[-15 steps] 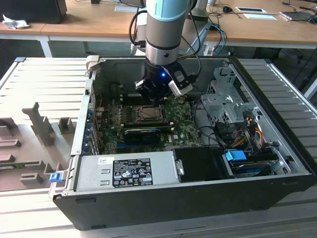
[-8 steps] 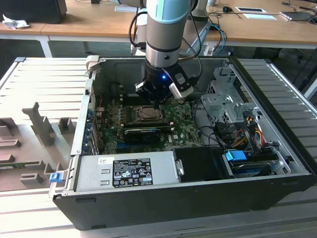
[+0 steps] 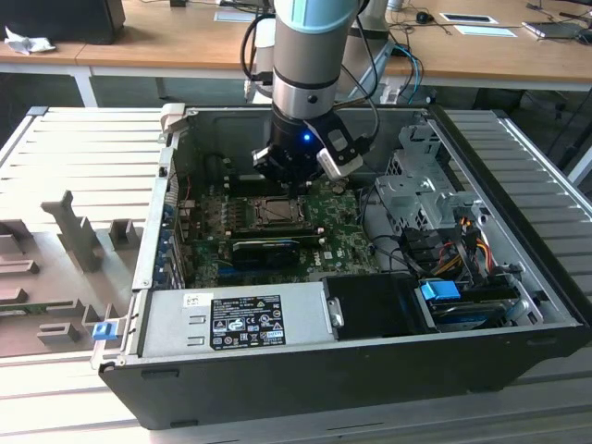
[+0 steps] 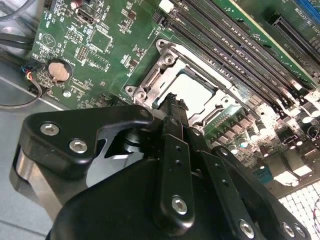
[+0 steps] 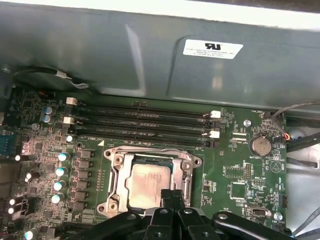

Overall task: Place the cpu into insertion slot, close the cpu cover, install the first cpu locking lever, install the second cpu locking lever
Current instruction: 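Install the second cpu locking lever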

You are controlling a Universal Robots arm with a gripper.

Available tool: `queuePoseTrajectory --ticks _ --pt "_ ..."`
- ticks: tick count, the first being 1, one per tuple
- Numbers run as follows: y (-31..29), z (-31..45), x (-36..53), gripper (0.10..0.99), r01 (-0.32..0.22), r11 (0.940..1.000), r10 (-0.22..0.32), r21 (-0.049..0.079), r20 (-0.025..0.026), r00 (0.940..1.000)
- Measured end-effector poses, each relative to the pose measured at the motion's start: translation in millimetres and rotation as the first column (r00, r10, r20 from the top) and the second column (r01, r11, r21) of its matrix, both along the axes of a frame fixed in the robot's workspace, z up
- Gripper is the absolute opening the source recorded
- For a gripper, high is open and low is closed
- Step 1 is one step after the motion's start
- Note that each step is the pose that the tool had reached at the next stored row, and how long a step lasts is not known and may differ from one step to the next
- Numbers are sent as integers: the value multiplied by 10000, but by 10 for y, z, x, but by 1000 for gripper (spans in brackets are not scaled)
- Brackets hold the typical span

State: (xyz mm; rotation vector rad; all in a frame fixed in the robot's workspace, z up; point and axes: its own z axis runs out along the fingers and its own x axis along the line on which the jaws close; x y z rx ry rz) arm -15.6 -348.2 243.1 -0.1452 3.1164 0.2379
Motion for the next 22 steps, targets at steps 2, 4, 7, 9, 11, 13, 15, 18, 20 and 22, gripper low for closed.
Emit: queuePoseTrajectory --ticks 2,4,7,9,11,13,15,18,20,22 --pt "0 21 0 106 0 10000 0 -1 1 10000" --pt "-6 23 1 106 -2 10000 2 9 1 10000" --pt "-59 23 0 106 -1 10000 1 41 0 10000" --pt "-148 17 0 106 0 10000 0 87 1 10000" --pt "-206 10 0 106 -1 10000 1 100 0 10000" --pt "-210 7 0 106 1 10000 -1 99 2 10000" --pt "-220 4 0 106 0 10000 0 96 1 10000" --pt "-262 -2 0 106 -1 10000 1 95 1 10000" --pt "-290 -5 -1 106 0 10000 0 97 1 10000" --pt "-327 -7 -14 106 -2 9999 2 128 -14 10000"
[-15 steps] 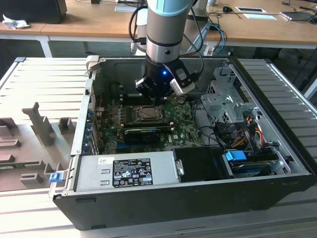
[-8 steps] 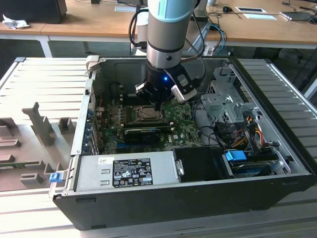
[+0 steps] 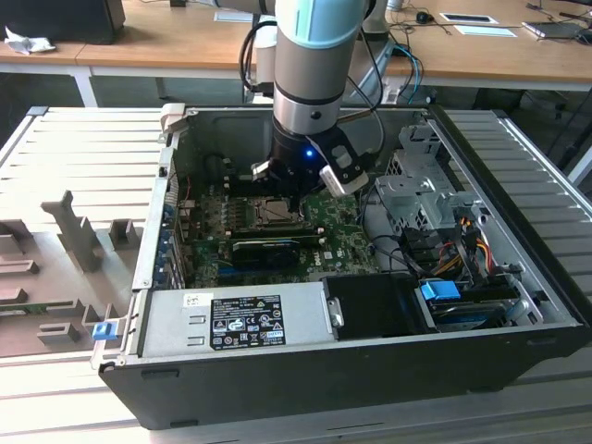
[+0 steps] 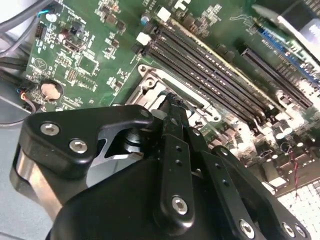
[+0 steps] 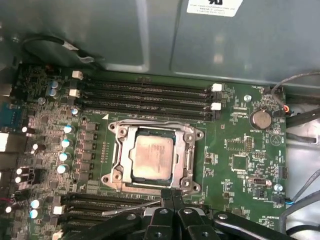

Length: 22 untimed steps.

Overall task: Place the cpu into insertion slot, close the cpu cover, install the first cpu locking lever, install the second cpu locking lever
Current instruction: 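Install the second cpu locking lever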

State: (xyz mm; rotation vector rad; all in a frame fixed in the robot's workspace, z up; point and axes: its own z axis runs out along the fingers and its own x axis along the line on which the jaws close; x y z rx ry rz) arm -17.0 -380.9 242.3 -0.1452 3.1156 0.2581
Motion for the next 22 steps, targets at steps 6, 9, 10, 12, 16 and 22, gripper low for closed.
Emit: queuePoseTrajectory --ticks 6,9,10,12,16,22 --pt "-176 -32 -21 106 -4 10000 5 62 -118 9999" --pt "-187 -48 -206 106 -39 9995 43 323 -121 9999" --pt "-187 -50 -261 106 -37 9989 43 470 -120 9999" --pt "-188 -59 -331 106 -40 9978 48 659 -120 9999" --pt "-190 -128 -373 106 -39 9973 48 731 -119 9999" --pt "-192 -186 -394 106 -39 9965 49 838 -118 9999"
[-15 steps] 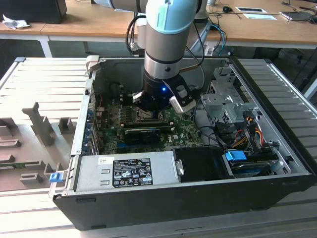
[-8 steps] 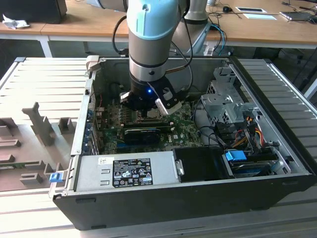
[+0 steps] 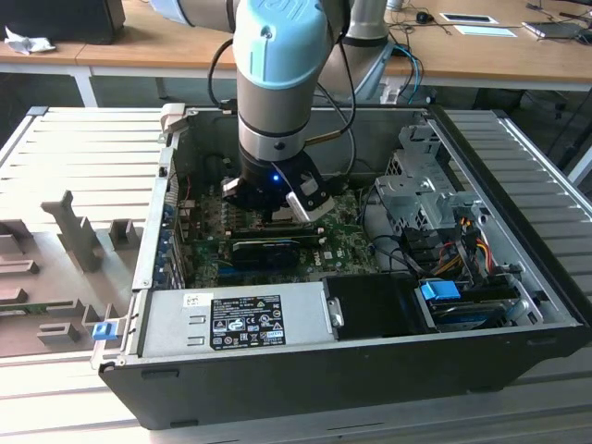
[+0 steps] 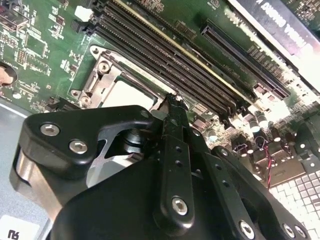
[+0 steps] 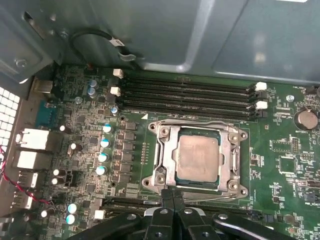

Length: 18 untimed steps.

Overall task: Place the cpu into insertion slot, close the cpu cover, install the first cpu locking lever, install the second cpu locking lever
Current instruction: 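Install the second cpu locking lever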

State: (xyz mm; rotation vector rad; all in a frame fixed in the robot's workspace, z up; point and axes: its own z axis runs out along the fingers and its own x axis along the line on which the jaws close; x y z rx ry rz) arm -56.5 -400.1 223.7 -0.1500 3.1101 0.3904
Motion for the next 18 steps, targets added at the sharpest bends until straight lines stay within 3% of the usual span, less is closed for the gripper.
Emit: queuePoseTrajectory --ticks 10,12,15,18 --pt "-7 -14 -66 106 -2 10000 2 99 -1 10000" --pt "-16 -20 -70 106 -1 9998 1 196 0 10000" --pt "-64 -24 -80 106 0 9992 0 406 1 10000" --pt "-125 -26 -85 106 0 9991 0 433 0 10000"
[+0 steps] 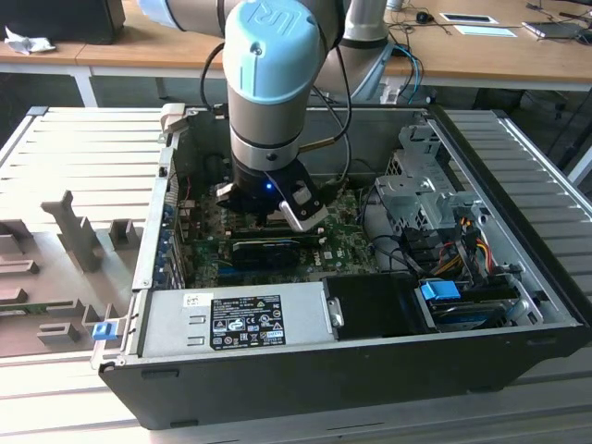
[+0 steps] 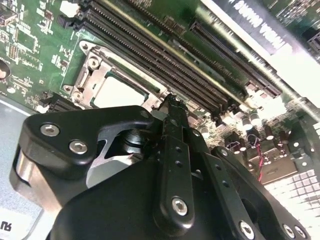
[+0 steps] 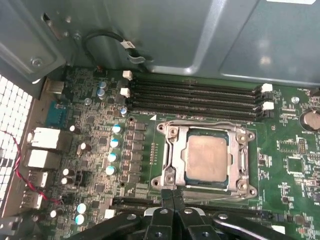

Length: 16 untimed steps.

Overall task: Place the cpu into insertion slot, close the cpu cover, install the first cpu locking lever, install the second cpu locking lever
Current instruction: 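Install the second cpu locking lever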

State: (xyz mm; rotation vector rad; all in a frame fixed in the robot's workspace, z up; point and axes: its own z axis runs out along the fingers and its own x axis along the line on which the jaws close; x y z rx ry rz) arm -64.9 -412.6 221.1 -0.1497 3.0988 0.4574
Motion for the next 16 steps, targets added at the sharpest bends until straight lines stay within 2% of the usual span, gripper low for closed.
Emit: queuePoseTrajectory --ticks 2,3,8,10,16 --pt "-9 -2 -9 106 2 10000 -2 33 -1 10000" --pt "-25 -22 -20 106 1 10000 -1 86 1 10000" --pt "-26 -138 -52 106 -3 10000 3 97 0 10000" --pt "-27 -174 -53 106 1 9998 -1 193 0 10000" --pt "-27 -207 -60 106 0 9998 0 202 -1 10000"
